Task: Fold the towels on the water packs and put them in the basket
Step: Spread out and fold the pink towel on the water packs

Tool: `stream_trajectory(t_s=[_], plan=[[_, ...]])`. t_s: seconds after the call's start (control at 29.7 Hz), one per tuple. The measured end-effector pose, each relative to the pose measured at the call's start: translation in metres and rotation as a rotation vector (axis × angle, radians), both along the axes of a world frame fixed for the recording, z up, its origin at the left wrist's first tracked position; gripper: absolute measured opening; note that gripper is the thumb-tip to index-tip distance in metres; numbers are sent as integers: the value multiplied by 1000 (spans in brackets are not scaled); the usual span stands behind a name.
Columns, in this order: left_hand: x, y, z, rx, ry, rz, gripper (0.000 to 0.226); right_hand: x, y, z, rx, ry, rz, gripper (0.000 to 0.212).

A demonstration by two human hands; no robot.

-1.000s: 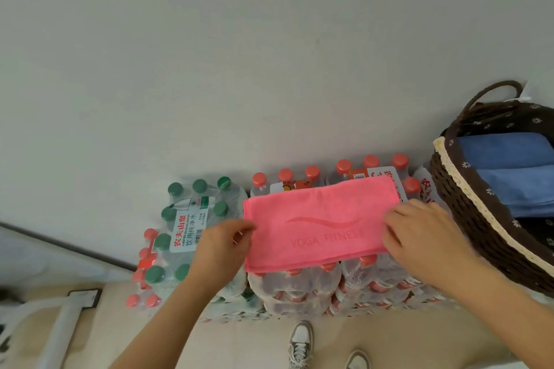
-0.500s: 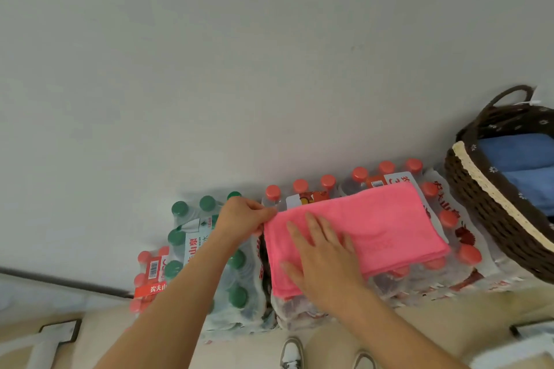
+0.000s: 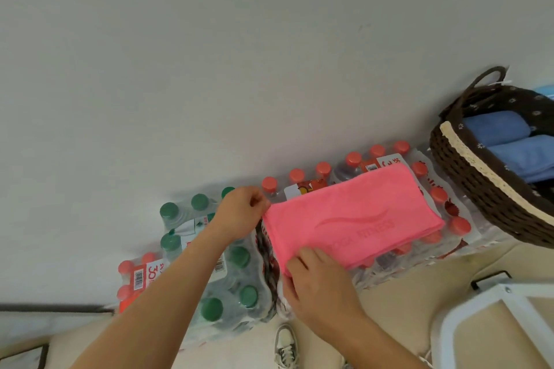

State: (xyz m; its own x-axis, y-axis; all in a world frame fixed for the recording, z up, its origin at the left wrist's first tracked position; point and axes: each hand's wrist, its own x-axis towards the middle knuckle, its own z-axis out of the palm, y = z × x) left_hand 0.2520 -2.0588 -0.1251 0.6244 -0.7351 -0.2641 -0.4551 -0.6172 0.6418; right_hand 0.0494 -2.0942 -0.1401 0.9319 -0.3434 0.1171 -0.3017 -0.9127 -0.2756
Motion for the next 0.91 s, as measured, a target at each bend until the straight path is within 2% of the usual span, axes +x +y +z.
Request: stream_trajectory(t_s=[0.1, 0.2, 0.24, 0.3, 0.37, 0.4, 0.5, 0.67, 0.74, 0.81, 0.91], plan=[[-3, 4, -4, 76, -175, -81, 19, -2, 7, -3, -24, 20, -30, 20], [-8, 6, -7, 109, -314, -124, 16, -4, 12, -4, -37, -6, -27, 18], [-8, 6, -7, 81, -288, -124, 13, -5, 14, -4, -35, -8, -33, 16], [-5, 8, -7, -27, -113, -113, 8, -6, 17, -2, -39, 13, -48, 20], [1, 11, -7, -101, 31, -149, 17, -7, 19, -3, -67, 14, -44, 26], [3, 14, -6, -111, 64, -192, 20, -8, 20, -3, -79, 2, -39, 25], [7, 18, -5, -125, 108, -324, 23, -11, 18, -5, -91, -29, -17, 41], [8, 22, 7, -71, 246, -475, 27, -22, 6, -2, 23, 24, 32, 23], [9, 27, 13, -18, 304, -481, 38, -25, 0, 5, 100, 42, 17, 18], [6, 31, 13, -4, 217, -475, 54, -26, -7, 9, 198, 12, -24, 13], [-2, 32, 8, -119, 7, -445, 56, -27, -20, 24, 391, -52, -129, 15]])
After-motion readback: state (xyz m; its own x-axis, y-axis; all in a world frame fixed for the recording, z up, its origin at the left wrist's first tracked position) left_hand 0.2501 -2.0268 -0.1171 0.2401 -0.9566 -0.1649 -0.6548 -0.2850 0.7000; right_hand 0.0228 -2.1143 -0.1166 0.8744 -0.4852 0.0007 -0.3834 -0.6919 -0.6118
